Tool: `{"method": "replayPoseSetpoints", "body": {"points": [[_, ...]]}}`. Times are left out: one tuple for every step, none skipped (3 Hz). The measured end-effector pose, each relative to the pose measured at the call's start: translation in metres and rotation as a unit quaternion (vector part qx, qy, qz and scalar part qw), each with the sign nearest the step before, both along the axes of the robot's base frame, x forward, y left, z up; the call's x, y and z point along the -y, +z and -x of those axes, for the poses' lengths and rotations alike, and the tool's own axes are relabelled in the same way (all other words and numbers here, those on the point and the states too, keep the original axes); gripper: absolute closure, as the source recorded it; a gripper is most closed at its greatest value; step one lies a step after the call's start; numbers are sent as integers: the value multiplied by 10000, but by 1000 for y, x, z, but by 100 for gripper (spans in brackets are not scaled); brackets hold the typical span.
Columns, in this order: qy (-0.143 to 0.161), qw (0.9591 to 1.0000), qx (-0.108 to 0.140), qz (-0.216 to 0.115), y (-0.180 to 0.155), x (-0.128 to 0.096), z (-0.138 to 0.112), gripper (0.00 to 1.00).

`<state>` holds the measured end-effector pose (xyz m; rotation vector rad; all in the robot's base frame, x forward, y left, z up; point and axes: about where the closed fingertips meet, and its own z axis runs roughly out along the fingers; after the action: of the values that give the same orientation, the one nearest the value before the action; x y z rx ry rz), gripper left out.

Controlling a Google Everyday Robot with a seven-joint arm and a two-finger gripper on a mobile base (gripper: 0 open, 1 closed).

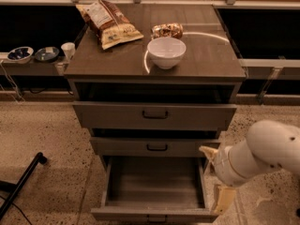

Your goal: Close bottom drawer

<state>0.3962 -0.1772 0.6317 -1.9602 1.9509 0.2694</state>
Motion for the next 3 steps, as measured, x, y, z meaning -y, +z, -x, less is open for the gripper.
{"method": "replayPoseSetpoints", "body": {"points": [[-107,9995,285,-33,-2,-3,-13,0],[35,10000,15,-81,-12,-5,-12,0],[621,9968,-473,-178,-82,-36,7,0]]}}
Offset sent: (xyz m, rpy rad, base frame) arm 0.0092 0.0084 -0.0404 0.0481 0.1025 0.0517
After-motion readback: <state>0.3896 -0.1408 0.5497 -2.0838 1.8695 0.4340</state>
